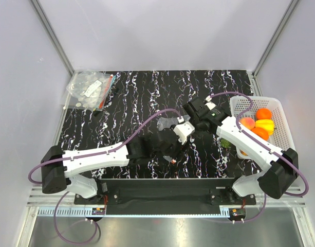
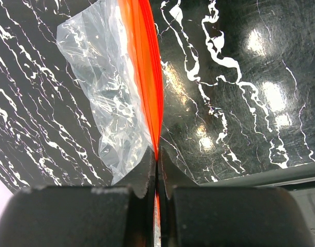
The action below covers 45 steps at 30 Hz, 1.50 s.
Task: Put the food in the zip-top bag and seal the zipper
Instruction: Pick up the zipper food storage bag at the center of the board.
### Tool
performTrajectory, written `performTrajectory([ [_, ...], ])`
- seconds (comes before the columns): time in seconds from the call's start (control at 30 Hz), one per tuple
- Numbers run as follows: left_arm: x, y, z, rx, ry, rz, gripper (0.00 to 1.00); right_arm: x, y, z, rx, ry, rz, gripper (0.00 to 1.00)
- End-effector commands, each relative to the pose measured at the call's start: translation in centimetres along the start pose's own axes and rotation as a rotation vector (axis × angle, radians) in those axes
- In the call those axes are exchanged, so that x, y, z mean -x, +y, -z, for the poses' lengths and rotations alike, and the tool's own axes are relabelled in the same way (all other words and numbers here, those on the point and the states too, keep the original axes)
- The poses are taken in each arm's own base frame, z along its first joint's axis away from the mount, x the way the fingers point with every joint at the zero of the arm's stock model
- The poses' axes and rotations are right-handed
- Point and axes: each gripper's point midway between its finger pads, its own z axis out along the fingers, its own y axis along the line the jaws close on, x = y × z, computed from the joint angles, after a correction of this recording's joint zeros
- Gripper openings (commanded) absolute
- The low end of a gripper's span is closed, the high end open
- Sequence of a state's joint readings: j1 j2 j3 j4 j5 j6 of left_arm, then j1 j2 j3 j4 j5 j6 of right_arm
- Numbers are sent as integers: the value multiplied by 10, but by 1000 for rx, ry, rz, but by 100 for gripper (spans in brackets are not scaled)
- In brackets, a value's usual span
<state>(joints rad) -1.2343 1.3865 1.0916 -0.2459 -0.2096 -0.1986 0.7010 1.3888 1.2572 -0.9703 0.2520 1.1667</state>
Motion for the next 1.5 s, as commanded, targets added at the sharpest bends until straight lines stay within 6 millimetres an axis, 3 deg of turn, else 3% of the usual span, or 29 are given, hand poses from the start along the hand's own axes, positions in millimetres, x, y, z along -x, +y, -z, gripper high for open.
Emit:
performTrajectory([
  [0.0, 30, 4, -4, 45, -75, -13, 60, 8, 15, 14, 59, -36, -28, 0],
  [0.1, 25, 12, -10, 94, -58, -20, 56, 8, 16, 15, 72, -34, -31, 0],
  [0.2, 21, 18, -14, 135, -47, -22, 45, 8, 17, 16, 81, -35, -30, 0],
  [0.27, 19, 23, -16, 168, -38, -20, 28, 7, 16, 16, 82, -34, -27, 0],
  [0.47, 20, 30, -15, 207, -34, -9, 4, 6, 16, 16, 89, -30, -22, 0],
  [0.63, 23, 27, -12, 181, -53, 13, 0, 7, 15, 18, 102, -41, -3, 3],
  [0.7, 21, 26, -11, 144, -54, 46, 0, 8, 13, 17, 107, -51, 23, 17],
  [0.73, 22, 26, -10, 132, -64, 74, 0, 10, 12, 19, 116, -63, 45, 43],
  [0.77, 19, 29, -9, 113, -60, 95, 0, 10, 10, 17, 124, -74, 57, 55],
  [0.83, 16, 35, -8, 98, -62, 150, 0, 10, -1, 17, 147, -99, 78, 74],
  [0.87, 14, 36, -8, 94, -61, 165, 0, 13, 4, 20, 195, -122, 73, 77],
  [0.9, 12, 38, -7, 94, -61, 177, 0, 16, 6, 33, 261, -143, 66, 78],
  [0.93, 8, 43, -6, 94, -57, 204, 0, 10, -2, 30, 279, -142, 96, 79],
  [1.1, 3, 48, -9, 38, -53, 276, 0, 17, -11, 64, 428, -214, 83, 81],
  [1.23, 3, 50, -10, 19, -53, 319, 0, 12, -28, 65, 449, -233, 84, 74],
  [1.47, 20, 40, -1, -53, -105, 360, 0, 7, -24, 62, 509, -230, 82, 64],
])
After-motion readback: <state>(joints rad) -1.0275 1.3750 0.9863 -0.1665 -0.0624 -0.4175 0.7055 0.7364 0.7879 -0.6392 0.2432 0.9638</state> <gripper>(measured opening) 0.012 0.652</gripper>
